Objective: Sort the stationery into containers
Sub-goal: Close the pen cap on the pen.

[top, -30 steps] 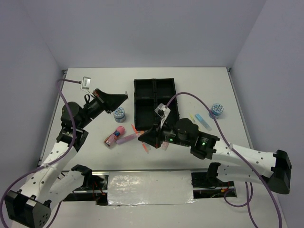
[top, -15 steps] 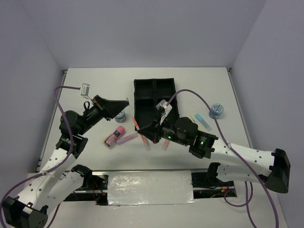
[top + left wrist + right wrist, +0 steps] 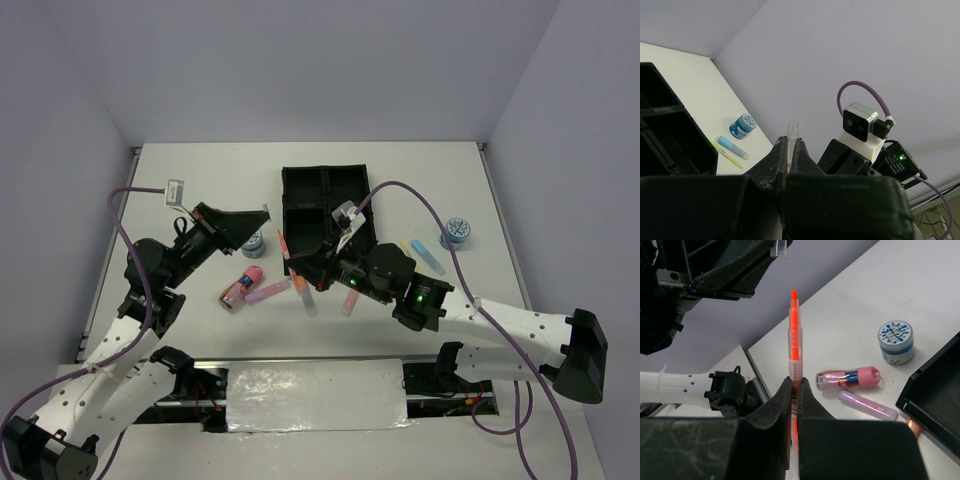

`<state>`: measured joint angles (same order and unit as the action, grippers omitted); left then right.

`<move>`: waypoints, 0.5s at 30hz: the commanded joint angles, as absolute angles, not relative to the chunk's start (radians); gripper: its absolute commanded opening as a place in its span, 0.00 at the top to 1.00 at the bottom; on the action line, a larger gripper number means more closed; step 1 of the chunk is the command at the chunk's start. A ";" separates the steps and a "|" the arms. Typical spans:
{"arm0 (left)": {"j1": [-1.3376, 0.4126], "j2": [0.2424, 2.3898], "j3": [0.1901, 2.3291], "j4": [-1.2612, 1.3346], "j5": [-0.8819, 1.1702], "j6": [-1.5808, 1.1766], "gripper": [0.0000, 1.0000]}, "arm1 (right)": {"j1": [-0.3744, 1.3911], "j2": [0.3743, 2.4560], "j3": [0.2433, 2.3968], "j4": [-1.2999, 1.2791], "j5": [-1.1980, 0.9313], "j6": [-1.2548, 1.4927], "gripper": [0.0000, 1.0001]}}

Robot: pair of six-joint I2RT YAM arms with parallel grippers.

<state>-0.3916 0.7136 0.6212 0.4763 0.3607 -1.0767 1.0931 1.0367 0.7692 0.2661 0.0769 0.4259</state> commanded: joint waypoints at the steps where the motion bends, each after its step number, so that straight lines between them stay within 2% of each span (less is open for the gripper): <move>1: -0.400 0.701 0.620 0.558 0.342 -1.083 1.00 | 1.095 1.057 0.831 0.333 0.089 0.434 1.00; 15: -0.410 0.695 0.601 0.554 0.331 -1.069 1.00 | 1.095 1.109 0.871 0.330 0.081 0.442 1.00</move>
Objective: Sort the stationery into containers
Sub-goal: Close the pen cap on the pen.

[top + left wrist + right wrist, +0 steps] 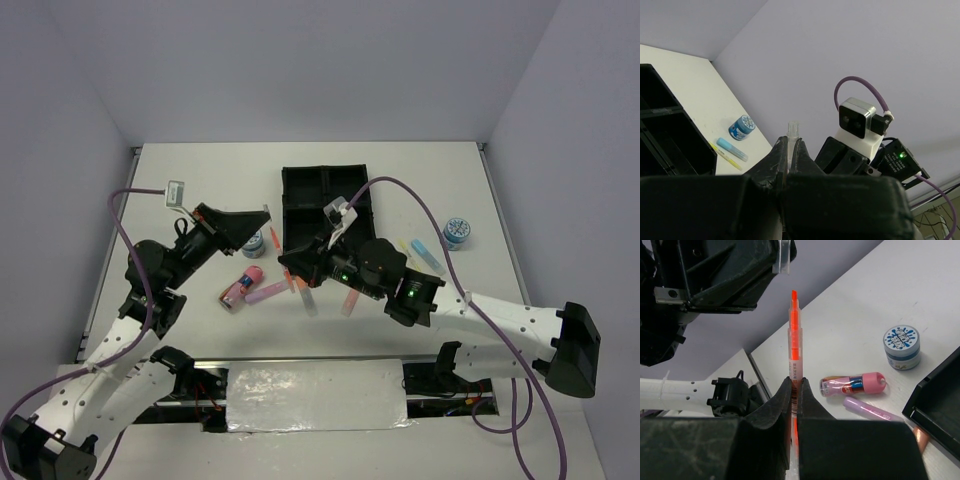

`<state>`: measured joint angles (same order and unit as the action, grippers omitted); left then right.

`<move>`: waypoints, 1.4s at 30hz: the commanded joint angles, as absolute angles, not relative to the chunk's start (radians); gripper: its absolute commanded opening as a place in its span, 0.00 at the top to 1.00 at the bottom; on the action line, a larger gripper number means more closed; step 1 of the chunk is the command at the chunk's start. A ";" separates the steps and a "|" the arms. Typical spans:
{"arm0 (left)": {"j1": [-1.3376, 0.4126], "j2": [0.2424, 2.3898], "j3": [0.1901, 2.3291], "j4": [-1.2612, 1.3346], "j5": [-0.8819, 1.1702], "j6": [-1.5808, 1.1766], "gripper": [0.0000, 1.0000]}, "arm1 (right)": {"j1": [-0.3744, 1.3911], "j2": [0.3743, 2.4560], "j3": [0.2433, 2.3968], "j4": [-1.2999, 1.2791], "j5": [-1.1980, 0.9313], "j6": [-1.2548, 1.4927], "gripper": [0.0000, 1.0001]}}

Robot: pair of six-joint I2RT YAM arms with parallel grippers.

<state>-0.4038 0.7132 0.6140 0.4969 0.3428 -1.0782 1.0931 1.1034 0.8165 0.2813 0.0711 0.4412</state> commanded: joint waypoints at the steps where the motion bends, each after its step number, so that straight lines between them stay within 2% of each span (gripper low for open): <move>1: -0.410 0.690 0.597 0.549 0.327 -1.065 1.00 | 1.095 1.108 0.871 0.333 0.080 0.442 1.00; 42: -0.437 0.712 0.566 0.581 0.342 -1.058 1.00 | 1.075 1.129 0.943 0.281 0.121 0.425 1.00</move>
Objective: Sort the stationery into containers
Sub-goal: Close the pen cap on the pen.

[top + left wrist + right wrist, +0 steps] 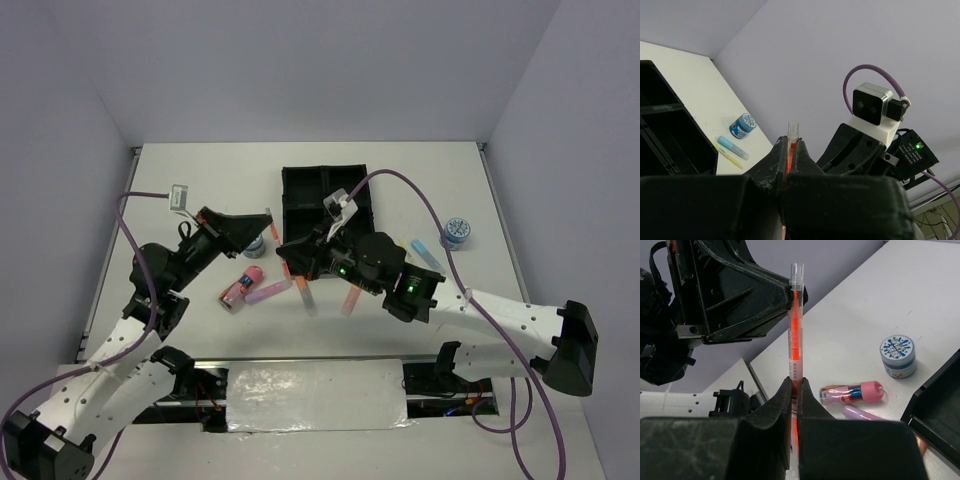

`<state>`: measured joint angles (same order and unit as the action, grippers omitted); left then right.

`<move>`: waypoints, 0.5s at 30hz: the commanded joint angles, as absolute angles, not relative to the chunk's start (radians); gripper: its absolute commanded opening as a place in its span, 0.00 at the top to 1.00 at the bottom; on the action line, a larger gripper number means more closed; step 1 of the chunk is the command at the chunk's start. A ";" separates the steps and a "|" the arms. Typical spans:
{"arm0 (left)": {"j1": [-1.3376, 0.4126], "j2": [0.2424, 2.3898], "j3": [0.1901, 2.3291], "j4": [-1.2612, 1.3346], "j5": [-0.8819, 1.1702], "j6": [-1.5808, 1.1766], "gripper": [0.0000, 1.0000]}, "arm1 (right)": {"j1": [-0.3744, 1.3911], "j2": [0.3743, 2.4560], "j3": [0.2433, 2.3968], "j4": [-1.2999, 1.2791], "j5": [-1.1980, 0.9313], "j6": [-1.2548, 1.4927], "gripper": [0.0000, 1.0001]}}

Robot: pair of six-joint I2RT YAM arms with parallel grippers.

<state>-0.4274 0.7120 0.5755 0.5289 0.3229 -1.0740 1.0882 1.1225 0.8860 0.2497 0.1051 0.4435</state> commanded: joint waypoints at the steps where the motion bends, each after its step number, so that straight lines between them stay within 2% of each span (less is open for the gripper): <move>1: -0.439 0.710 0.566 0.580 0.342 -1.055 1.00 | 1.072 1.131 0.939 0.281 0.121 0.426 1.00; 15: -0.448 0.704 0.538 0.575 0.400 -0.980 1.00 | 1.055 1.098 0.919 0.307 0.117 0.407 1.00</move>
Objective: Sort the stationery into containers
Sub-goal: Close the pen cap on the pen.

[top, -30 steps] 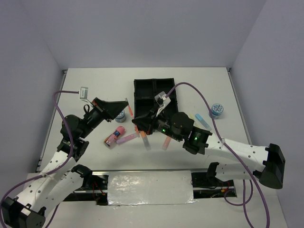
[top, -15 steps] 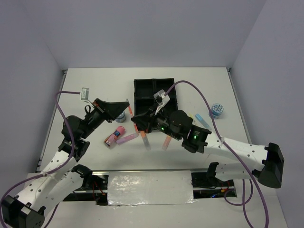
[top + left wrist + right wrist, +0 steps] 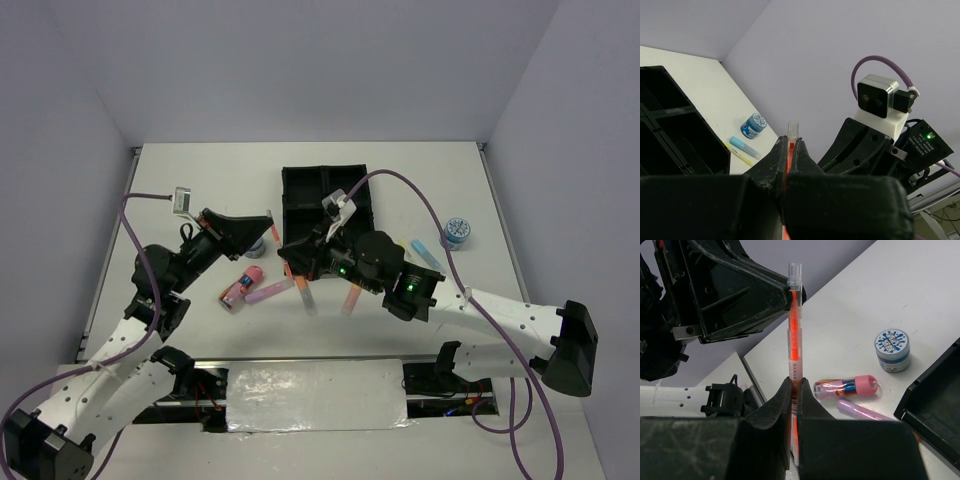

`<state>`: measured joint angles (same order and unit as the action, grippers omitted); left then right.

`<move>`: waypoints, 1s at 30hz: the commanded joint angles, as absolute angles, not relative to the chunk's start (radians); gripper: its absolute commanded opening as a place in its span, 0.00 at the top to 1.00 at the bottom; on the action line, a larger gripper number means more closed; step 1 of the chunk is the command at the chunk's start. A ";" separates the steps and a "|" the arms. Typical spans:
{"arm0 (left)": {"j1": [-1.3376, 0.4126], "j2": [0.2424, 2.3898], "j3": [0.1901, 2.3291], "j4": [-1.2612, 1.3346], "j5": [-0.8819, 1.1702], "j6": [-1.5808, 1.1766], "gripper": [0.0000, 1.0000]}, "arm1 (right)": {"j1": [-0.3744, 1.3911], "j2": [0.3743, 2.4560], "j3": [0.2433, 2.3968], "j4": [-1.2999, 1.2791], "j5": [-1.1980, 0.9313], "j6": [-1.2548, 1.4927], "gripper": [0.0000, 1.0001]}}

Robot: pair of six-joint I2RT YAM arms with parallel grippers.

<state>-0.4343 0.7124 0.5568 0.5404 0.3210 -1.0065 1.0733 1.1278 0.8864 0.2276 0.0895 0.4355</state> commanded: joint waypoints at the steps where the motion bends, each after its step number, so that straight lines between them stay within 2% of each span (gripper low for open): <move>1: -0.448 0.706 0.534 0.578 0.408 -0.983 1.00 | 1.054 1.097 0.911 0.316 0.101 0.396 1.00; 14: -0.460 0.697 0.511 0.628 0.390 -1.121 1.00 | 1.043 1.094 0.893 0.445 0.067 0.344 1.00; 30: -0.486 0.703 0.557 0.491 0.377 -1.032 1.00 | 1.034 1.126 0.994 0.407 0.074 0.287 1.00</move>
